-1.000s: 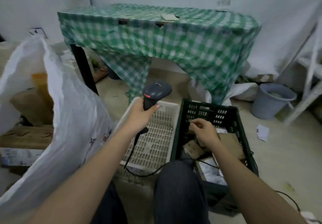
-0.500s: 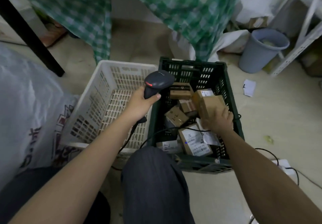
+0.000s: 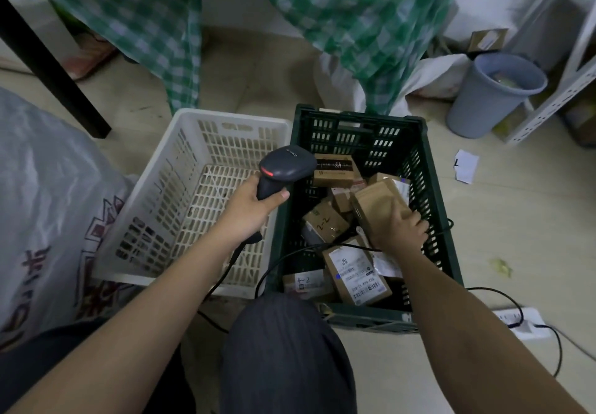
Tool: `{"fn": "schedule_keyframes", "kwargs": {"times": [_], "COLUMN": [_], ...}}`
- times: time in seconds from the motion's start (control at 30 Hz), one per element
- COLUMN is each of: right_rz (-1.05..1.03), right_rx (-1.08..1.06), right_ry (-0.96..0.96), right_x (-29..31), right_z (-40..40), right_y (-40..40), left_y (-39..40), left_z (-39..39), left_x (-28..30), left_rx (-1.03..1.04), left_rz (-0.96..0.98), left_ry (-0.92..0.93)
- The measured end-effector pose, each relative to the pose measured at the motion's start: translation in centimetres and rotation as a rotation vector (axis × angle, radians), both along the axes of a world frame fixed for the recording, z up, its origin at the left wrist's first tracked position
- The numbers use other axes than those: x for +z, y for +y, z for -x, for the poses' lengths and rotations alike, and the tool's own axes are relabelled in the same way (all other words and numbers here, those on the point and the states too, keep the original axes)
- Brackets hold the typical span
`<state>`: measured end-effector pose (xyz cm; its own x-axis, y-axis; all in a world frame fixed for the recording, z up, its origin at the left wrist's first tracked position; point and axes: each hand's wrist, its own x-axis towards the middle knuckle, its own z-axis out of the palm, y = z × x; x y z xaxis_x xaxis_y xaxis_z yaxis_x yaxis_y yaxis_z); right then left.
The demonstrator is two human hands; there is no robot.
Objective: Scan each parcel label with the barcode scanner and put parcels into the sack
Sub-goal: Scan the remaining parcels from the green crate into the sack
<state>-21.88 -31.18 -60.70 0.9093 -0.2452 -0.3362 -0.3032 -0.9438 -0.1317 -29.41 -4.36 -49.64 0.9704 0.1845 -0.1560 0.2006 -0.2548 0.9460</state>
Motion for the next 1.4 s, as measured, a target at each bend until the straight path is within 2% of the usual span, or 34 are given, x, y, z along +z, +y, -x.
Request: {"fn": "schedule_keyframes", "kwargs": {"times": [0.1, 0.23, 0.37, 0.5, 0.6, 0.7, 0.83, 0.9, 1.07, 1.23, 1.4], "right_rz": [-0.222, -0.933, -1.416, -1.654, -1.684, -1.649, -1.463, -1.445, -1.471, -1.296, -1.411], "right_rx": [-0.066, -0.099, -0.214, -0.254, -0.228, -0.137, -0.055, -0.027, -0.010, -0.036, -0.122], "right_ry": [-0.107, -0.196, -0.061, 0.154, 0.358, 0.476, 0.285, 0.212, 0.325, 0.192, 0.095], "right_x": [2.1, 6.7, 11.2, 14.2, 14.6, 13.9, 13.3, 12.7, 11.7, 11.2, 11.3], "right_z": [-0.7, -1.2, -0.9, 0.4, 1.7, 3.0, 3.8, 3.5, 3.9, 3.6, 3.0], "right_y": [1.2, 6.7, 12.4, 16.7, 19.0, 20.7, 21.4, 21.6, 23.1, 24.1, 24.1], "left_y": [1.1, 3.0, 5.7, 8.5, 9.5, 9.8, 10.6, 10.9, 10.4, 10.1, 10.3], "left_z": [0.1, 0.3, 1.1, 2.4, 3.2, 3.7, 3.9, 3.9, 3.5, 3.3, 3.1], "left_x": [0.2, 1.8, 3.8, 5.2, 5.5, 5.7, 5.6, 5.3, 4.9, 4.6, 4.6], "left_rx": [-0.009, 0.030, 0.167, 0.274, 0.302, 0.276, 0.256, 0.235, 0.160, 0.148, 0.210], "left_rz": [-0.006, -0.016, 0.040, 0.134, 0.266, 0.335, 0.307, 0.325, 0.345, 0.377, 0.375], "left_ry": [-0.009, -0.045, -0.076, -0.106, -0.123, -0.127, -0.080, -0.058, -0.055, -0.023, -0.074]}}
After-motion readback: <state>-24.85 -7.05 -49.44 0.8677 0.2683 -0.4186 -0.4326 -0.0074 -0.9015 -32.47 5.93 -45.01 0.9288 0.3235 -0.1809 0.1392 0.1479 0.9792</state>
